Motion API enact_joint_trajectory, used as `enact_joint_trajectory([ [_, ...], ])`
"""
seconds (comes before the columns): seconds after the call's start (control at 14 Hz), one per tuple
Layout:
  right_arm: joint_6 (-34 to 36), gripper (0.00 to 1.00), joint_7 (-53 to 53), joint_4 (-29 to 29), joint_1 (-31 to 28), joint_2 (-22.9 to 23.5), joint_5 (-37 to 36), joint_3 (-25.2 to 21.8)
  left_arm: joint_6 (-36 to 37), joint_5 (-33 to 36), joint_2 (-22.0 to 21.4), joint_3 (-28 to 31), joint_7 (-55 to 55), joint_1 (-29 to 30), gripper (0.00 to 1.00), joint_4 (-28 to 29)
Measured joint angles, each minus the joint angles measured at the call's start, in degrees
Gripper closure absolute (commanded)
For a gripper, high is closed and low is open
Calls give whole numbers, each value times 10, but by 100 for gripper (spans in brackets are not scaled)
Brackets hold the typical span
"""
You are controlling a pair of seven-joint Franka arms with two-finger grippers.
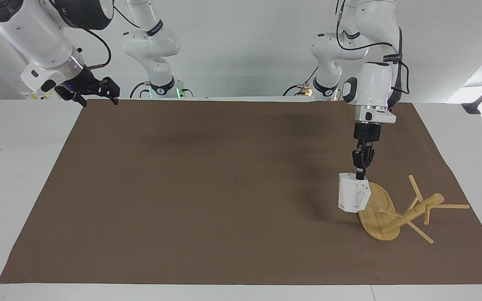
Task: Hang cup on rack
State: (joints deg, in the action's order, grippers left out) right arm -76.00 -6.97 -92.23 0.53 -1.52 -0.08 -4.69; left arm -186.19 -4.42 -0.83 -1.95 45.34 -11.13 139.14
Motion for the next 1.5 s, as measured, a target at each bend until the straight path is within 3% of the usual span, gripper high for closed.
enact_joint_trajectory([
  [0.64, 2, 1, 0, 4, 0, -5, 0, -2, -18, 15, 56, 0, 0, 29, 100, -41],
  [1.29, 2, 1, 0, 5, -1, -13, 0, -3, -18, 16, 63, 0, -1, 49, 100, -48],
  [1.5, 2, 1, 0, 5, -1, -13, 0, -3, -16, 16, 63, 0, -1, 53, 89, -48],
])
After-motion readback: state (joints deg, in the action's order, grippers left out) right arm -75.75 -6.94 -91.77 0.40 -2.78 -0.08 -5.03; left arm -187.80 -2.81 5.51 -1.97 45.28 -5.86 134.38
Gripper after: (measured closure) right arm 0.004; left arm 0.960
